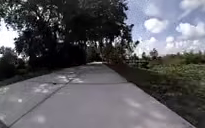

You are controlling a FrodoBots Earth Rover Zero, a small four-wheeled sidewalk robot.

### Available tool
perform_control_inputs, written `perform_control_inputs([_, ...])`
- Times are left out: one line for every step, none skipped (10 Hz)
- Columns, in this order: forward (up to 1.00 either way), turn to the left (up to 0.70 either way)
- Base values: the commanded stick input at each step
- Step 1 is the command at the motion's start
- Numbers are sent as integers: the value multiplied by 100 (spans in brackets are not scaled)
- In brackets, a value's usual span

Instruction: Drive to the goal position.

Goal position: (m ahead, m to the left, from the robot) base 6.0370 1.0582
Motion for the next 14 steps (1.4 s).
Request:
perform_control_inputs([85,0])
perform_control_inputs([85,0])
perform_control_inputs([85,0])
perform_control_inputs([85,0])
perform_control_inputs([85,0])
perform_control_inputs([85,0])
perform_control_inputs([85,0])
perform_control_inputs([85,0])
perform_control_inputs([85,0])
perform_control_inputs([85,0])
perform_control_inputs([85,0])
perform_control_inputs([85,0])
perform_control_inputs([85,0])
perform_control_inputs([85,0])
